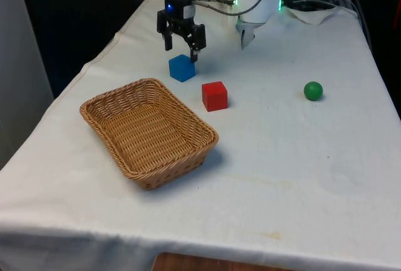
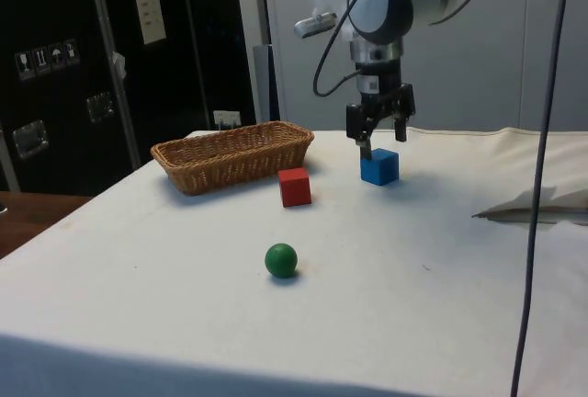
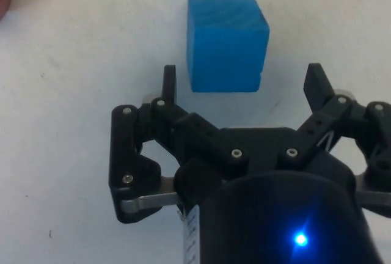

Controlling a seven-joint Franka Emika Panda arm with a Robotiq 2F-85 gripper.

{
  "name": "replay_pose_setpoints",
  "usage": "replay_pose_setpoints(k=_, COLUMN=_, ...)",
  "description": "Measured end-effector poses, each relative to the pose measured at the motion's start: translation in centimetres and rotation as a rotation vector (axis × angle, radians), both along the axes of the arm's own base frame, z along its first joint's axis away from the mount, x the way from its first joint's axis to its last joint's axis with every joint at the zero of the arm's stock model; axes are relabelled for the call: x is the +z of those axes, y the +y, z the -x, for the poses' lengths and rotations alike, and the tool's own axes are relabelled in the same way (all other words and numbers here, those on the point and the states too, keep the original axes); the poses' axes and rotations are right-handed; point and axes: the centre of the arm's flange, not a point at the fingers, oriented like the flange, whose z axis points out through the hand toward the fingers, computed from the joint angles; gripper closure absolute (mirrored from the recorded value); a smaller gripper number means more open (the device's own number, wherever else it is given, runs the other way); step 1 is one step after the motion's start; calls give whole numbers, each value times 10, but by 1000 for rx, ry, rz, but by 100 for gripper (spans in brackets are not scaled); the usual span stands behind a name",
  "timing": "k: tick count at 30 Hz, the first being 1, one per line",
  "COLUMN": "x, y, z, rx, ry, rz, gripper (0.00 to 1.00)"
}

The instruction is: Place all non-red objects into the basket.

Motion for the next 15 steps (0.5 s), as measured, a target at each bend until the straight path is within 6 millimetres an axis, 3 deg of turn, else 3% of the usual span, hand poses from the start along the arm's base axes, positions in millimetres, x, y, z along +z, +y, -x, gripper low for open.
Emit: replay_pose_setpoints(k=15, x=-12, y=6, z=-2, rx=-71, ry=-4, rz=-32, gripper=0)
